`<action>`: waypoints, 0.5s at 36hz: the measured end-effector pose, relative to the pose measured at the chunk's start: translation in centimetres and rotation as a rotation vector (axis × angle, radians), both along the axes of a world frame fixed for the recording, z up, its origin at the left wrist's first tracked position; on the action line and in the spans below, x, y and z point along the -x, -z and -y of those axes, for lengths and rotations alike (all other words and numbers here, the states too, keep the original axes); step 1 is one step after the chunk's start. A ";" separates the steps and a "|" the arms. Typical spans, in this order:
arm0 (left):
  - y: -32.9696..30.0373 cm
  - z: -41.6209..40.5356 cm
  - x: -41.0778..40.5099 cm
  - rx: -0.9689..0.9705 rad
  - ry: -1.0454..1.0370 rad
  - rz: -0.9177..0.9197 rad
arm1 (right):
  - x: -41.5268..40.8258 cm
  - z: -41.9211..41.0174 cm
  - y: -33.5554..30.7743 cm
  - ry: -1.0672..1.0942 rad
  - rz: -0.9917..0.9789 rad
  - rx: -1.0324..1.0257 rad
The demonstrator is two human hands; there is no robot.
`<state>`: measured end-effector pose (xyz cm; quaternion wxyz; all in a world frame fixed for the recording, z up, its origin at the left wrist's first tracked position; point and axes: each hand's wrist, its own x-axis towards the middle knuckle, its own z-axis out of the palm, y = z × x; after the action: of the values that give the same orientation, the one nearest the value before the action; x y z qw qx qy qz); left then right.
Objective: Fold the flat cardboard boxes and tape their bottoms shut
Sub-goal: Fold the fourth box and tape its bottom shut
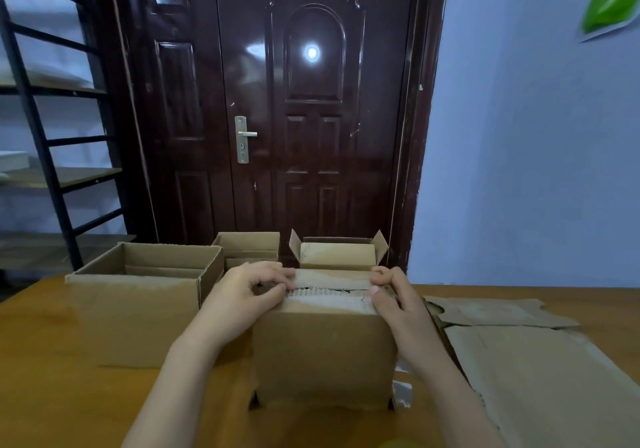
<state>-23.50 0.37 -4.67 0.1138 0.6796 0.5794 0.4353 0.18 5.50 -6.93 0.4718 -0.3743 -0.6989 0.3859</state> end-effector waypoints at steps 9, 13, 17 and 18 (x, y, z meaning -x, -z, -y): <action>1.5 1.0 0.2 0.056 -0.054 0.000 | 0.8 0.2 0.3 0.008 0.160 0.015; 3.0 1.9 -0.5 0.053 -0.095 0.000 | 1.3 0.5 1.2 -0.005 0.210 0.046; 3.7 1.6 -1.7 0.002 -0.095 0.045 | 0.5 0.3 1.0 0.010 0.231 0.039; 3.8 1.4 -1.8 0.020 -0.101 0.043 | 0.4 0.4 1.2 -0.004 0.231 0.052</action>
<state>-21.71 -1.07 -8.48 0.1107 0.6386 0.6147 0.4494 -0.21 5.07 -8.12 0.3777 -0.4270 -0.7390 0.3590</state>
